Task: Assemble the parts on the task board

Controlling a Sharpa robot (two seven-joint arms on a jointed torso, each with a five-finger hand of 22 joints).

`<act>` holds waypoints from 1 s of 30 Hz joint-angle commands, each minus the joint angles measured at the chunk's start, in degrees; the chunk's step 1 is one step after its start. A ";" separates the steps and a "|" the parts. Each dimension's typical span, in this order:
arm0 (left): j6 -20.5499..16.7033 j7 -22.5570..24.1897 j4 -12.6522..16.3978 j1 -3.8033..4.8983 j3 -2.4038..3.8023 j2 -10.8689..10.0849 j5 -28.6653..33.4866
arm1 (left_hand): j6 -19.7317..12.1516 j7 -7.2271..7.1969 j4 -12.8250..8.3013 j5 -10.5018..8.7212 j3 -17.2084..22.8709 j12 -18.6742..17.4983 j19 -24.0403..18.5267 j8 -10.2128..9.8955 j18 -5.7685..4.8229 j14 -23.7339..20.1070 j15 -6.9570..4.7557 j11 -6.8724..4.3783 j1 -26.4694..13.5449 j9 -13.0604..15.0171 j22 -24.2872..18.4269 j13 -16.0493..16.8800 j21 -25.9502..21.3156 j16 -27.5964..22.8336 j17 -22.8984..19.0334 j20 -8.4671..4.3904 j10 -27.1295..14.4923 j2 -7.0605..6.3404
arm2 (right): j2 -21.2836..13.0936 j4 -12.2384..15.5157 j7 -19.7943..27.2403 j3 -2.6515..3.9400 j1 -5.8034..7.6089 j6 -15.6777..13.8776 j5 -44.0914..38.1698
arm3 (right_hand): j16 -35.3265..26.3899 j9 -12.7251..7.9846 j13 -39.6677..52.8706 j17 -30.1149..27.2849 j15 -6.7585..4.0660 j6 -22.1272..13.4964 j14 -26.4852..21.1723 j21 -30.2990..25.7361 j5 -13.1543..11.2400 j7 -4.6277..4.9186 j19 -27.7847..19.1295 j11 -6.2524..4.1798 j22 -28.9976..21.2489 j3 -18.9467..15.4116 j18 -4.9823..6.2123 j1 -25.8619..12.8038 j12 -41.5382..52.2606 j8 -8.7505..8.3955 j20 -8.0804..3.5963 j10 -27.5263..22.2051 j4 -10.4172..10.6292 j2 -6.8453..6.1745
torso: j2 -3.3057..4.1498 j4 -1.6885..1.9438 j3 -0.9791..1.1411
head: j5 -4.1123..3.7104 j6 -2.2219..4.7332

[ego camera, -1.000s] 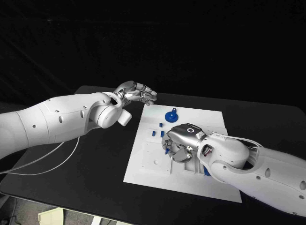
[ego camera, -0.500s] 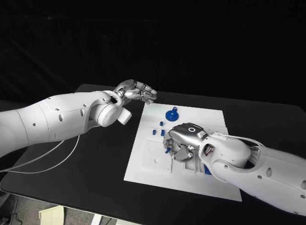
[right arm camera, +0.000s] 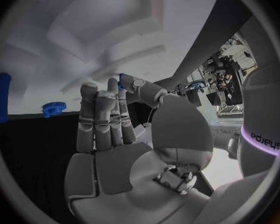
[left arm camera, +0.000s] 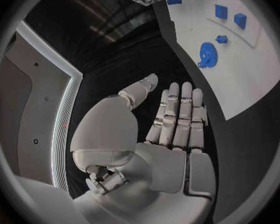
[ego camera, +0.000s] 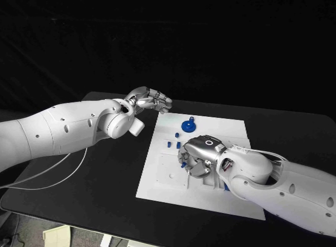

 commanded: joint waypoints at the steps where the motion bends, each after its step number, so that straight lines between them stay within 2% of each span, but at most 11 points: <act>1: 0.54 0.30 0.07 0.07 0.06 0.07 0.07 | -0.44 0.11 0.27 0.26 -0.08 -0.33 -0.50 0.03 0.67 0.24 0.12 0.30 -0.42 -0.06 0.06 -0.10 -0.23 -0.20 0.09 0.01 0.05 0.05 | 0.24 -0.03 0.10 -0.23 -0.27 1.04 -0.47 | 0.34 0.09 -0.04 -0.06 -0.66 0.44 -0.46 0.29 0.29 -0.01 0.11 -0.06 1.12 0.08 1.56 -0.02 -0.25 0.18 -0.45 0.37 -0.13 0.24 | -0.02 0.05 -0.01 | -0.03 -0.08; 10: 0.53 0.27 0.11 0.08 0.06 0.03 0.07 | -0.46 0.11 0.24 0.25 -0.07 -0.35 -0.53 0.03 0.68 0.23 0.12 0.31 -0.39 -0.07 0.09 -0.11 -0.26 -0.24 0.12 0.02 0.04 0.03 | 0.41 0.13 0.16 -0.36 -0.27 1.34 -0.36 | 0.37 0.11 -0.01 -0.06 -0.67 0.45 -0.46 0.32 0.38 -0.01 0.11 -0.06 1.12 0.07 1.56 -0.04 -0.27 0.18 -0.46 0.38 -0.15 0.24 | -0.04 0.02 -0.04 | -0.04 -0.09; 17: 0.46 0.20 0.15 0.08 0.06 -0.03 0.06 | -0.47 0.11 0.22 0.25 -0.06 -0.36 -0.54 0.04 0.68 0.23 0.12 0.31 -0.36 -0.07 0.12 -0.12 -0.28 -0.27 0.13 0.02 0.04 0.03 | 0.76 -0.41 -0.02 -0.65 -0.26 4.10 0.91 | 0.30 0.18 0.09 -0.18 -0.55 0.22 -0.68 0.34 1.32 0.09 -0.20 0.06 1.07 -0.23 1.56 -0.49 -0.62 -0.04 -0.37 0.11 -0.15 0.15 | -0.05 0.00 -0.07 | -0.12 -0.24; 23: 0.67 -0.07 0.17 0.09 0.06 -0.11 0.04 | -0.48 0.12 0.22 0.24 -0.06 -0.37 -0.54 0.05 0.68 0.22 0.13 0.32 -0.36 -0.07 0.13 -0.13 -0.29 -0.29 0.15 0.02 0.04 0.03 | 0.89 -1.54 -0.50 -1.03 -0.26 4.30 1.50 | -1.11 -0.16 -0.26 -1.52 0.42 -2.25 -1.79 -0.09 3.23 1.15 -2.09 1.07 1.02 -2.29 1.56 -1.89 -2.54 -1.59 0.39 -2.40 -0.15 -0.92 | -0.05 0.04 -0.02 | -0.17 -0.34; 30: 1.20 -0.37 0.21 0.09 0.06 -0.14 0.04 | -0.51 0.13 0.20 0.22 -0.07 -0.40 -0.56 0.05 0.68 0.20 0.14 0.32 -0.35 -0.07 0.16 -0.14 -0.32 -0.33 0.17 0.03 0.02 0.01 | 0.86 -1.82 -0.48 -1.12 -0.26 3.16 2.16 | -1.35 -0.92 -1.00 -2.40 1.39 -4.86 -1.97 -0.10 2.59 2.36 -2.81 2.10 0.99 -4.02 1.56 -2.00 -4.27 -3.20 0.76 -5.01 -0.10 -2.05 | -0.05 0.01 -0.01 | -0.15 -0.38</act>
